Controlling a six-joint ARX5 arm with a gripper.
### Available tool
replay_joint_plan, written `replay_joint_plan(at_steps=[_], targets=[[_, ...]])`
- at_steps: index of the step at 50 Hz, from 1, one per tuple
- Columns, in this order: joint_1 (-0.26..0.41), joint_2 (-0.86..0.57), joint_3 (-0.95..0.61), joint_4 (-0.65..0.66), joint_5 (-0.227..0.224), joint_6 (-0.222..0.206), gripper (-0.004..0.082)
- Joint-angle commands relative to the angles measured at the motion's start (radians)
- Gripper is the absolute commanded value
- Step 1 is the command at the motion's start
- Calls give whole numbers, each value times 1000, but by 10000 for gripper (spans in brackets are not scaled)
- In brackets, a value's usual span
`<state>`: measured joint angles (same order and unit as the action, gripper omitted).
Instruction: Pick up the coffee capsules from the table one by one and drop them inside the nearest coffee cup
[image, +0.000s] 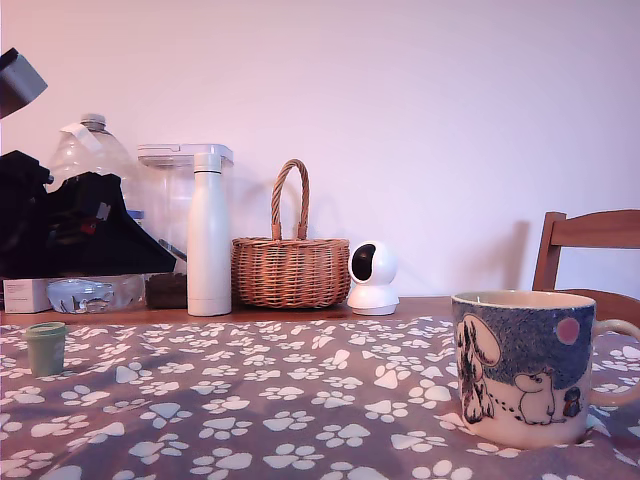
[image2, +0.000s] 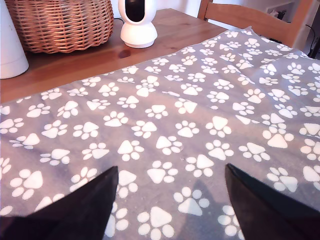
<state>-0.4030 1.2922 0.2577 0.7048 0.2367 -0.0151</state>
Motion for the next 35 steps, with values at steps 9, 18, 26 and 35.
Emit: replay_joint_plan(at_steps=[9, 18, 26, 35], targets=[[3, 4, -12, -31, -2, -15, 591], [3, 3, -20, -22, -7, -16, 591], [4, 3, -73, 80, -39, -40, 591], [4, 3, -149, 211, -96, -87, 591]])
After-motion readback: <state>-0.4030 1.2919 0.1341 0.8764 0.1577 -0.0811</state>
